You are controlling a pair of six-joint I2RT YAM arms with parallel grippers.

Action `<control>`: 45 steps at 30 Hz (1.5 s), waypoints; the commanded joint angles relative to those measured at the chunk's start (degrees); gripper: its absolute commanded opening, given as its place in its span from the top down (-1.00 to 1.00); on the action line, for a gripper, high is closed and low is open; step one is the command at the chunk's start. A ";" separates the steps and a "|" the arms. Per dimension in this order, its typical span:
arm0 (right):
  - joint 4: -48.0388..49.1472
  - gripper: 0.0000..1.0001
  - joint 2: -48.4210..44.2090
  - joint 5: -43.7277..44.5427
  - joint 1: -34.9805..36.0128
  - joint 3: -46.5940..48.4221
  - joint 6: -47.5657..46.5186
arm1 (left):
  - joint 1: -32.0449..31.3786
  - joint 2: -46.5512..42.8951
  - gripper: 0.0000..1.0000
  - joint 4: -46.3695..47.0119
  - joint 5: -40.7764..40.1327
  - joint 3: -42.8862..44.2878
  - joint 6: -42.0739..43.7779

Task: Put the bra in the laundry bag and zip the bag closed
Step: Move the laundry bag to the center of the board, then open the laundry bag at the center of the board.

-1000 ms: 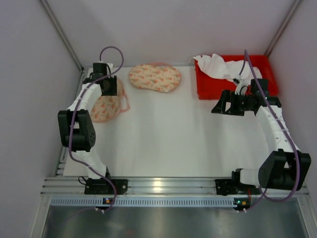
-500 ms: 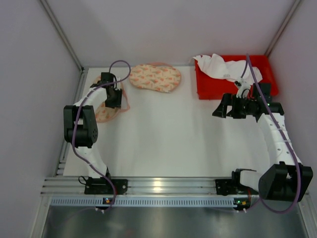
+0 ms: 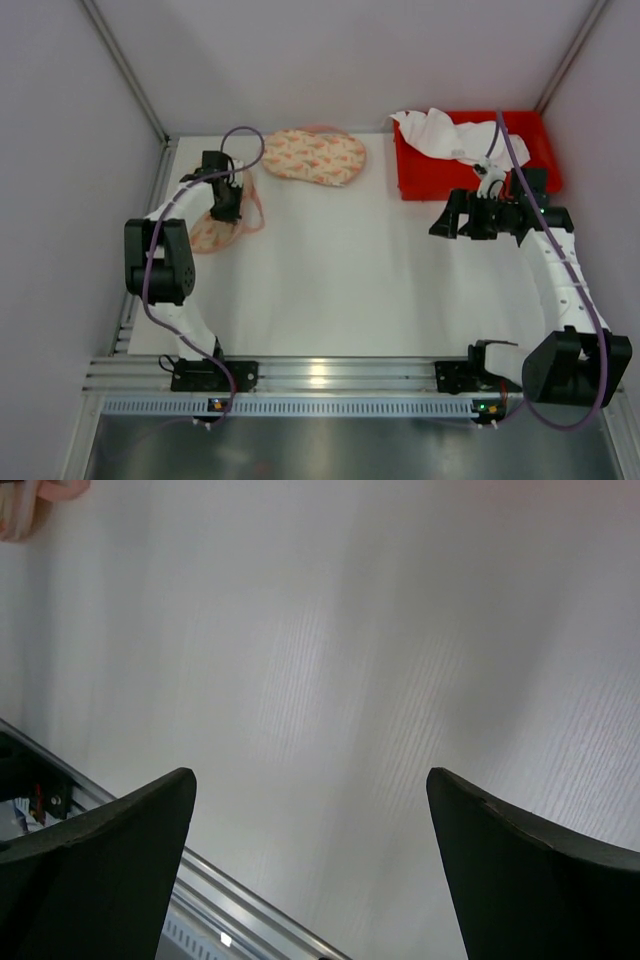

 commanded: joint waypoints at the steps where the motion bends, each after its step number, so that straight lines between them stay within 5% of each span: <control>1: -0.45 -0.99 -0.88 -2.69 -0.32 -0.35 -2.51 | -1.38 -11.75 1.00 -5.07 3.40 -3.70 2.00; 6: 0.87 -0.99 -1.41 -6.21 -0.41 -1.58 -1.98 | -12.24 -26.08 1.00 -11.05 3.84 -11.97 6.04; 12: 0.00 -0.99 -1.50 -6.39 -0.41 -0.09 -1.81 | -28.78 -28.13 1.00 -15.54 9.18 -11.11 2.10; 17: -1.15 -0.99 -4.39 -2.08 -0.50 0.00 -2.51 | -30.65 -27.59 1.00 -10.29 28.21 -6.35 -1.42; 22: -3.53 -0.99 -2.99 -6.82 -0.50 1.76 -5.14 | -30.48 -39.51 1.00 -5.25 26.18 -12.83 -3.62; 27: -0.19 -0.71 0.96 -12.62 1.43 0.09 -4.19 | -22.76 -51.73 1.00 -7.70 12.07 -21.98 -10.90; 32: 10.42 -0.29 3.85 -11.40 8.88 -0.88 0.72 | -17.57 -51.51 1.00 -10.60 3.68 -20.60 -18.01; 40: 18.80 -0.08 20.19 -5.69 26.98 10.27 6.10 | 0.78 -45.08 1.00 -17.90 17.45 -25.33 -28.49; 45: 23.18 0.14 32.68 -4.02 33.24 16.87 8.65 | 9.15 -46.75 1.00 -20.19 15.28 -24.46 -30.68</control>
